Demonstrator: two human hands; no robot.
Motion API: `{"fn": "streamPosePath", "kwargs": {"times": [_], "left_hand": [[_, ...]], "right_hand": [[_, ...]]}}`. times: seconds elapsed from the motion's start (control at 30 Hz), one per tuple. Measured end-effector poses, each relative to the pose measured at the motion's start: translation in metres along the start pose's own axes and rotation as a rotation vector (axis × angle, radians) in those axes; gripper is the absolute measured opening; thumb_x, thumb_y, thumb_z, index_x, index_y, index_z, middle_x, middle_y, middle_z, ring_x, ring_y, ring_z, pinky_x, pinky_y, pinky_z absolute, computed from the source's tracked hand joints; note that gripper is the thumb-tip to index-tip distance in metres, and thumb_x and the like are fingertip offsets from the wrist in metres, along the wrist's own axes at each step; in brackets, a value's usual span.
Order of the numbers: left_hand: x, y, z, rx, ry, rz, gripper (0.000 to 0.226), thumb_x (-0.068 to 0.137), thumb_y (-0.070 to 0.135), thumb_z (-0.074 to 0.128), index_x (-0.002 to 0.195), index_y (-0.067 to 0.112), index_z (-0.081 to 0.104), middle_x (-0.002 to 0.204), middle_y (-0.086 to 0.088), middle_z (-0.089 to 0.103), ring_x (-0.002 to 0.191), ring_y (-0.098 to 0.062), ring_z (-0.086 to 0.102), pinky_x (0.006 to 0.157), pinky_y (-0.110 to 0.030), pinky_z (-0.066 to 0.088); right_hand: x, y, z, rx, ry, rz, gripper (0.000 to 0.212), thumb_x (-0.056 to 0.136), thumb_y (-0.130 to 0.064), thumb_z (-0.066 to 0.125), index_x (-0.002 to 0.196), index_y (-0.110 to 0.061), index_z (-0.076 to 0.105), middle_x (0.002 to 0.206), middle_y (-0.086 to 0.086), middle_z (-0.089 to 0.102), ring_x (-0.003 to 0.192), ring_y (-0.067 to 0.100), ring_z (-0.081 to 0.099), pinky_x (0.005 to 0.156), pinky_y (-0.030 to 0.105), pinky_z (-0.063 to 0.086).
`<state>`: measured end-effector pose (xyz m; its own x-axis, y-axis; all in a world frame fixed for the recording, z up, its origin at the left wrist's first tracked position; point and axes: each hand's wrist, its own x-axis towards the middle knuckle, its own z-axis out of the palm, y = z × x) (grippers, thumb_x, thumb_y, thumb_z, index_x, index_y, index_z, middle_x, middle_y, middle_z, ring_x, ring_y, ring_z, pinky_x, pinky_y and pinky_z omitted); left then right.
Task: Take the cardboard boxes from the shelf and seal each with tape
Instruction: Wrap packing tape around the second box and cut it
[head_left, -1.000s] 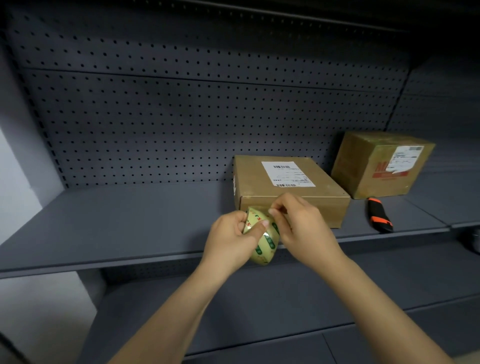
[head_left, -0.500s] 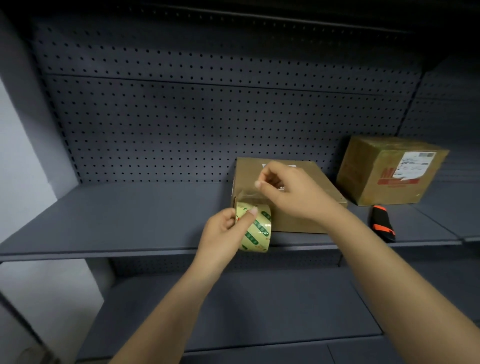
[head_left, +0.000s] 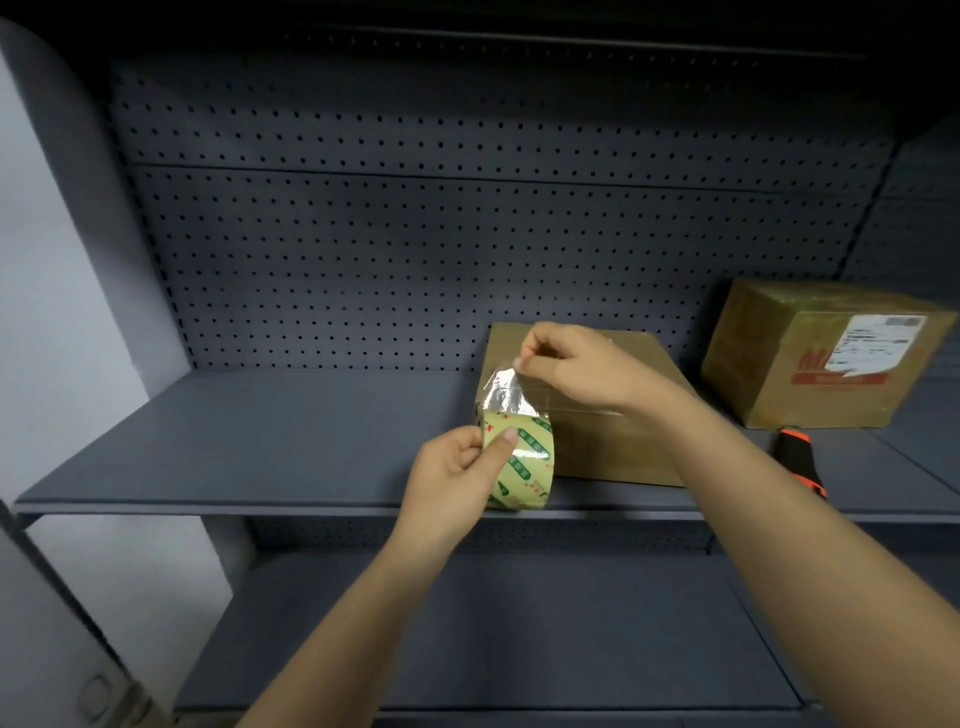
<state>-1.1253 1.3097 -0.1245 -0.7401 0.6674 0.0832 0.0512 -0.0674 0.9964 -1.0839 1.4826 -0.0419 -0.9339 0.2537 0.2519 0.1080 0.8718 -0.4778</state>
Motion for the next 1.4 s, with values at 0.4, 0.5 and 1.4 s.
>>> {"fn": "streamPosePath", "kwargs": {"times": [0.4,0.5,1.4], "left_hand": [[0.020,0.007,0.007,0.015,0.164,-0.158,0.040,0.095,0.034,0.064,0.090,-0.005,0.068,0.081,-0.015,0.075,0.069,-0.024,0.070,0.068,-0.041,0.058],[0.022,0.003,0.007,-0.027,0.191,-0.222,0.039,0.093,0.035,0.065,0.090,-0.004,0.069,0.074,-0.010,0.074,0.059,-0.017,0.067,0.058,-0.029,0.053],[0.028,-0.010,0.000,0.024,0.203,-0.087,0.041,0.092,0.039,0.064,0.064,0.012,0.051,0.057,0.000,0.063,0.050,-0.010,0.056,0.050,-0.023,0.041]], "right_hand": [[0.016,0.018,0.020,0.001,0.021,0.018,0.014,0.100,-0.031,0.052,0.088,-0.023,0.054,0.091,-0.002,0.067,0.081,0.015,0.062,0.070,0.032,0.049],[0.020,0.020,0.020,-0.024,0.013,0.005,0.014,0.099,-0.031,0.053,0.089,-0.022,0.055,0.091,-0.003,0.070,0.088,0.016,0.065,0.079,0.036,0.052],[0.027,0.034,0.046,0.135,0.208,0.118,0.012,0.091,-0.030,0.066,0.082,-0.022,0.065,0.081,-0.008,0.067,0.078,0.007,0.059,0.072,0.029,0.048]]}}
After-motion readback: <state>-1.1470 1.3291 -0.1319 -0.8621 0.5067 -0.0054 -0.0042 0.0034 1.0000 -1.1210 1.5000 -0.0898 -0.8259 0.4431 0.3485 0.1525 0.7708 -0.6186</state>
